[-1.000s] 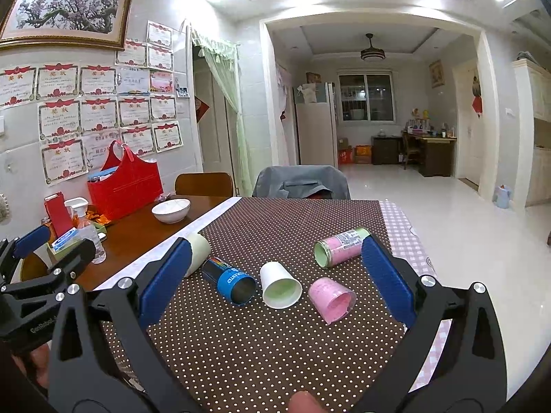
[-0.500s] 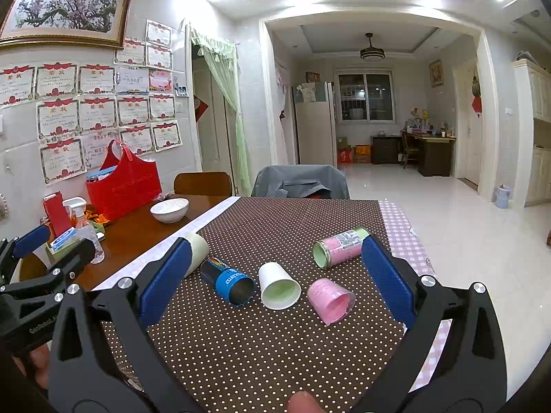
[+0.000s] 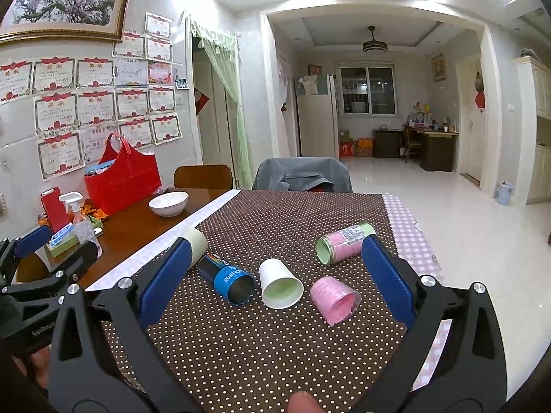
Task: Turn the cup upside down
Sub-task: 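Move the left gripper to the pale green cup and close on it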
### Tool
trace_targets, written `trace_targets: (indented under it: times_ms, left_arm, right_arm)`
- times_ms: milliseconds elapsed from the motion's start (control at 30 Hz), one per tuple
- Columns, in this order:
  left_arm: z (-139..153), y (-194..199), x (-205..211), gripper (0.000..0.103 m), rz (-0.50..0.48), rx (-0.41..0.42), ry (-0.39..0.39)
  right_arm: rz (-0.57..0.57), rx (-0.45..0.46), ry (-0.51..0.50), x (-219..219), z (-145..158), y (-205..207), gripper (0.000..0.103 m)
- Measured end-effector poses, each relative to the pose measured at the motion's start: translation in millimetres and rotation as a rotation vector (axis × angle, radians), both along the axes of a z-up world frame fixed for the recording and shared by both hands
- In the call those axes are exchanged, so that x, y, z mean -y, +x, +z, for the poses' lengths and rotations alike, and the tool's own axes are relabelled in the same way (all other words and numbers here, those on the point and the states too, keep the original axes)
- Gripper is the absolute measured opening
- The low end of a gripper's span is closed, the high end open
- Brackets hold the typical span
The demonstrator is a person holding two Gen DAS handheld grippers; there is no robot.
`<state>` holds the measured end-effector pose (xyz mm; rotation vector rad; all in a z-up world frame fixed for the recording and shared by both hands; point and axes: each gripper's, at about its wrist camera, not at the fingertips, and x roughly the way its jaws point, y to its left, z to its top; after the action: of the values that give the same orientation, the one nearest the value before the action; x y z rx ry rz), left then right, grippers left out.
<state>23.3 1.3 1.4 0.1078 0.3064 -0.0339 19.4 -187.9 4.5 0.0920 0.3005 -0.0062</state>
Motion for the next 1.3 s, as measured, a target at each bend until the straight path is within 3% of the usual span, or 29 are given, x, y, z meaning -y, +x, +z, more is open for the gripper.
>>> trace_targets:
  times_ms: [500, 933, 1300]
  left_arm:
    - [-21, 98, -8, 0.090, -0.003, -0.150, 0.020]
    - [-59, 224, -33, 0.090, 0.002, -0.357, 0.025]
    - [-100, 299, -39, 0.090, -0.060, -0.523, 0.073]
  right_arm:
    - [-0.009, -0.142, 0.001, 9, -26, 82, 0.097]
    - [-0.029, -0.303, 0.007, 13, -53, 160, 0.097]
    - [-0.043, -0.390, 0.030, 15, -77, 204, 0.097]
